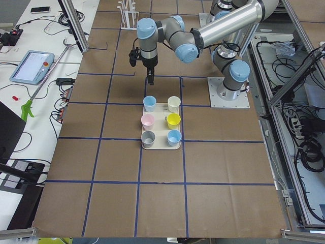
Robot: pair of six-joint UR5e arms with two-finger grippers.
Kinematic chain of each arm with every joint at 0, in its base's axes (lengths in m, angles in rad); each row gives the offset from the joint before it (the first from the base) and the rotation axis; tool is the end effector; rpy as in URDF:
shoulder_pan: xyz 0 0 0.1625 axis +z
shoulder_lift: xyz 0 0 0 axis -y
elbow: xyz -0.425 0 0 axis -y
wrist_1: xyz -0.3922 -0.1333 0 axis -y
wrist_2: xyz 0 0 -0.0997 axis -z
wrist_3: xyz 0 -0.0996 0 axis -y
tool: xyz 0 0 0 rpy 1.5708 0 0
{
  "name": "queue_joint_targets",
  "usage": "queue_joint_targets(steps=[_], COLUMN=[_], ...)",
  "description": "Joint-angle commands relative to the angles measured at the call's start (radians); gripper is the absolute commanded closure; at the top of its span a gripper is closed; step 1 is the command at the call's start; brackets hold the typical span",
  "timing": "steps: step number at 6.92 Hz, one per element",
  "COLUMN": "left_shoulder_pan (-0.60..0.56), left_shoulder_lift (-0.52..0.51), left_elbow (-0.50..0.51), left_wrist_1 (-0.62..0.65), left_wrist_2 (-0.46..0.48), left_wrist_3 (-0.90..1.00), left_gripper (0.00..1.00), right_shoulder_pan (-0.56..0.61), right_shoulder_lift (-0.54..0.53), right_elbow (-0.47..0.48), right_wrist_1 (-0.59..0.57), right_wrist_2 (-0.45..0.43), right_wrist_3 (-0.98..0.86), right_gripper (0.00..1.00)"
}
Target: Transfer IKEA cup to right arm and place on rack
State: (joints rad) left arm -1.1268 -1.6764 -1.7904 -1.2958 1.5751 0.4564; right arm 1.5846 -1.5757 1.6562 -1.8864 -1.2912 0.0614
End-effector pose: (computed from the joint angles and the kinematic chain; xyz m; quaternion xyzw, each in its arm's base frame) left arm 0.0995 -0.5185 0.3553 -0.0063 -0.9997 -0.0235 0.0090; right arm 0.1678 -0.5058 0.4861 0.0071 0.9835 -0.1109 0.1426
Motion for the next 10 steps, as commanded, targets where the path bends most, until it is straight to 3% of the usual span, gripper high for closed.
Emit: queue_joint_targets(steps=[1,2,4,8,10], left_shoulder_pan=[0.001,-0.001,-0.001,0.001,0.001], left_shoulder_lift=[-0.069,-0.071,-0.082,-0.128,-0.131], left_elbow=[-0.081,-0.119,-0.173,-0.213,-0.199], left_wrist_1=[0.172,0.206,0.259,0.337,0.337], left_wrist_2=[0.0,0.0,0.002,0.06,0.065], left_wrist_3=[0.002,0.004,0.001,0.004,-0.001], left_gripper=[0.0,0.0,0.0,0.05,0.54], right_shoulder_pan=[0.0,0.0,0.002,0.002,0.002], right_shoulder_lift=[0.007,-0.001,-0.045,-0.053,-0.053], right_elbow=[0.028,0.087,0.19,0.24,0.241], right_wrist_1=[-0.167,-0.243,-0.411,-0.496,-0.496], right_wrist_2=[0.039,0.091,0.099,0.131,0.131], right_wrist_3=[0.121,0.152,0.188,0.213,0.216], right_gripper=[0.0,0.0,0.0,0.0,0.0])
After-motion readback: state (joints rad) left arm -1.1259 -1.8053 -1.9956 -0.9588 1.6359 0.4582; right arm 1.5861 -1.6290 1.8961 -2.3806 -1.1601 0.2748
